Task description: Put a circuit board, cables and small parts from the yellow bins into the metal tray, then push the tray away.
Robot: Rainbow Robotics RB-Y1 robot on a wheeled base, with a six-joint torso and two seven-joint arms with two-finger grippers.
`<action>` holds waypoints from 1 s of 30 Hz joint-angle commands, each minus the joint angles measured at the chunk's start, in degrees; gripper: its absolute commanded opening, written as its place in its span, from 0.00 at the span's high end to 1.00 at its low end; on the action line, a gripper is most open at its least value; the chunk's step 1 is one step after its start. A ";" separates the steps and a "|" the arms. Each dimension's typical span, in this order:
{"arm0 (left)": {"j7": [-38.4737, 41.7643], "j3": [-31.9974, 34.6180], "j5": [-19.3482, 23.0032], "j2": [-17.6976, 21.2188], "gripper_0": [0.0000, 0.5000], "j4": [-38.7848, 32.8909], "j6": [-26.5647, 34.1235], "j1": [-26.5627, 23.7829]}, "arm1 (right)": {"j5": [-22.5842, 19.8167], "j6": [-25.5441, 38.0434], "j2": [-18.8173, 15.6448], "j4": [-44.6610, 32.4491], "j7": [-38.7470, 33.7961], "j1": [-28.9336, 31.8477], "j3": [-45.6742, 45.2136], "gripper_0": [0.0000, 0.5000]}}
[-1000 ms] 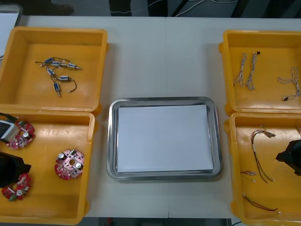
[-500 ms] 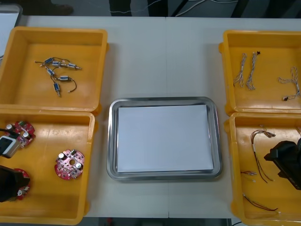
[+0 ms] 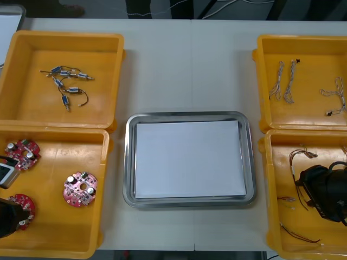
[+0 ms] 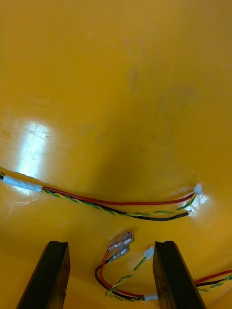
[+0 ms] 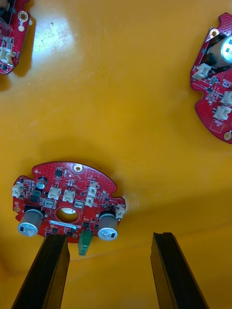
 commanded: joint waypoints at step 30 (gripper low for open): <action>-2.85 -11.92 -4.64 0.88 0.00 6.16 -5.05 -7.07 | 3.46 -7.05 0.84 4.63 -3.73 2.59 7.54 0.00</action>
